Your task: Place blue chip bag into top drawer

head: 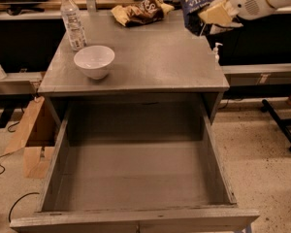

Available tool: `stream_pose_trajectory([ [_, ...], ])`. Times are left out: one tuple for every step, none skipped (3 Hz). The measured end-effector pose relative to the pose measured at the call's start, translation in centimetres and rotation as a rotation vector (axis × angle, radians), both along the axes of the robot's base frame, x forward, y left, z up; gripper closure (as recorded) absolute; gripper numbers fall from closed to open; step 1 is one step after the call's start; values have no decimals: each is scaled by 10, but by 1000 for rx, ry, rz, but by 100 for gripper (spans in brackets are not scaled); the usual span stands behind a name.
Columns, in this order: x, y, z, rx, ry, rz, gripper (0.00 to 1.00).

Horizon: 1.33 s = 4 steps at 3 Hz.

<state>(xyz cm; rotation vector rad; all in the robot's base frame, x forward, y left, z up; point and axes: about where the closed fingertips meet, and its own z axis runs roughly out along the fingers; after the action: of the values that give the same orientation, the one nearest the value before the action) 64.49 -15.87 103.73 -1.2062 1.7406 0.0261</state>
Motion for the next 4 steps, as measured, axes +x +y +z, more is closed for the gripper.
stream_pose_trajectory([
  [-93, -2, -49, -41, 70, 125, 100],
  [-101, -1, -55, -35, 78, 131, 100],
  [-130, 1, -75, -9, 86, 150, 100],
  [-172, 15, -117, 34, 111, 201, 100],
])
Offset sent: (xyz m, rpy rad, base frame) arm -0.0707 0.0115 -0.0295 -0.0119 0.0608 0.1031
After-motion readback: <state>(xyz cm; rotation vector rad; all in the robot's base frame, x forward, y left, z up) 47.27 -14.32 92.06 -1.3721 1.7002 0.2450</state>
